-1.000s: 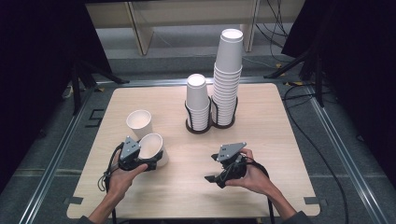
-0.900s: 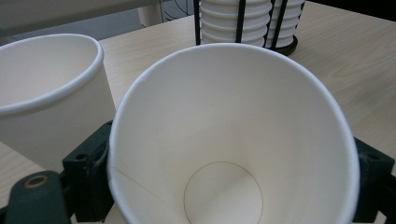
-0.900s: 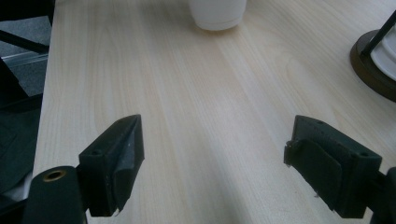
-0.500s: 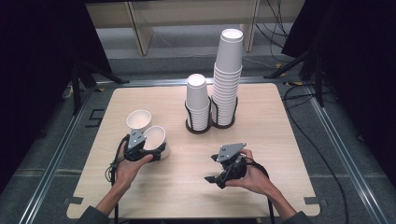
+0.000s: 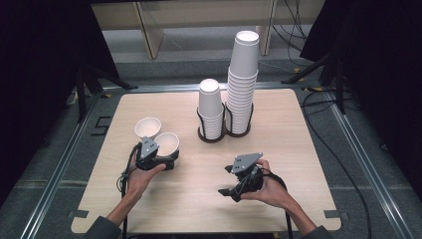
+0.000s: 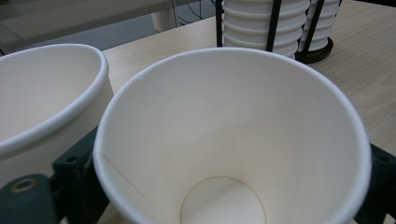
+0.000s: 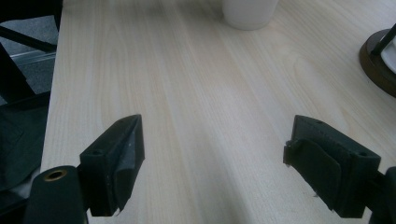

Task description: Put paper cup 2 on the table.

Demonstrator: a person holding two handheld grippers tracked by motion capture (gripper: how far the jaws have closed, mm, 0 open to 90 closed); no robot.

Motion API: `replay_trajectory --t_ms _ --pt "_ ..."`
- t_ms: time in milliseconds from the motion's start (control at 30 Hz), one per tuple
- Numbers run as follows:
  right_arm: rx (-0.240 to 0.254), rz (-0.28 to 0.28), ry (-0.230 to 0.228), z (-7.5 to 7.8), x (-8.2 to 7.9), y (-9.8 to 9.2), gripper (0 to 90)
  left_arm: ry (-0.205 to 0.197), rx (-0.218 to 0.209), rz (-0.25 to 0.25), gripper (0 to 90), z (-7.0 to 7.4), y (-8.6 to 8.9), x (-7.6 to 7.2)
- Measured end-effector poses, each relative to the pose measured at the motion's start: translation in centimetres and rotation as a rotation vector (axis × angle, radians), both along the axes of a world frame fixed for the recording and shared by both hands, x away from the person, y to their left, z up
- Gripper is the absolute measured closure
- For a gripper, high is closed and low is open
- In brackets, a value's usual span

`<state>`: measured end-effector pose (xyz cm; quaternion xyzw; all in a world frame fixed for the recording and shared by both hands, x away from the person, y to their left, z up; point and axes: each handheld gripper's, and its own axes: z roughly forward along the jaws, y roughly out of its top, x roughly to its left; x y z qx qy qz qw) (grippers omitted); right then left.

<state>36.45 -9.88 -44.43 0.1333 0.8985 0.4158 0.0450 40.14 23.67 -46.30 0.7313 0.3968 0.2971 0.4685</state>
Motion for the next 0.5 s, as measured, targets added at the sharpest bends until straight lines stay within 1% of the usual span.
replay_trajectory --t_ms 33,67,167,200,233,333,367,400,433,467,500 --pt "-0.002 -0.001 -0.001 -0.01 0.01 -0.02 19.3 -0.003 0.001 0.001 10.8 -0.02 0.06 0.00" --pt "-0.002 -0.002 -0.001 -0.02 0.01 -0.04 19.3 0.002 0.013 0.008 10.8 0.04 0.11 -0.11" --pt "0.002 -0.007 0.006 0.00 -0.07 -0.09 19.4 -0.003 0.012 -0.001 11.0 -0.15 0.16 -0.12" --pt "0.003 0.002 0.001 0.00 -0.04 -0.10 19.4 -0.007 0.020 -0.004 10.8 -0.25 0.22 -0.12" --pt "0.002 0.005 0.001 0.03 -0.08 -0.13 19.4 0.002 0.036 -0.006 10.9 -0.32 0.27 -0.16" --pt "0.000 0.008 -0.009 0.01 -0.07 -0.20 19.5 0.003 0.054 -0.010 11.3 -0.65 0.26 -0.27" --pt "-0.002 0.006 -0.006 -0.01 -0.08 -0.22 19.6 0.000 0.051 -0.012 12.0 -0.73 0.29 -0.31" --pt "0.001 0.004 0.002 -0.08 -0.13 -0.20 19.7 0.009 0.059 0.000 11.9 -0.67 0.39 -0.49" --pt "0.001 0.005 0.003 -0.09 -0.15 -0.22 20.0 0.003 0.052 0.001 11.9 -0.70 0.47 -0.50" --pt "-0.001 0.001 0.008 -0.09 -0.22 -0.26 20.1 0.010 0.057 0.003 11.9 -0.67 0.60 -0.63" --pt "-0.003 0.006 0.002 -0.10 -0.19 -0.29 20.1 0.016 0.061 0.014 12.0 -0.70 0.70 -0.82"
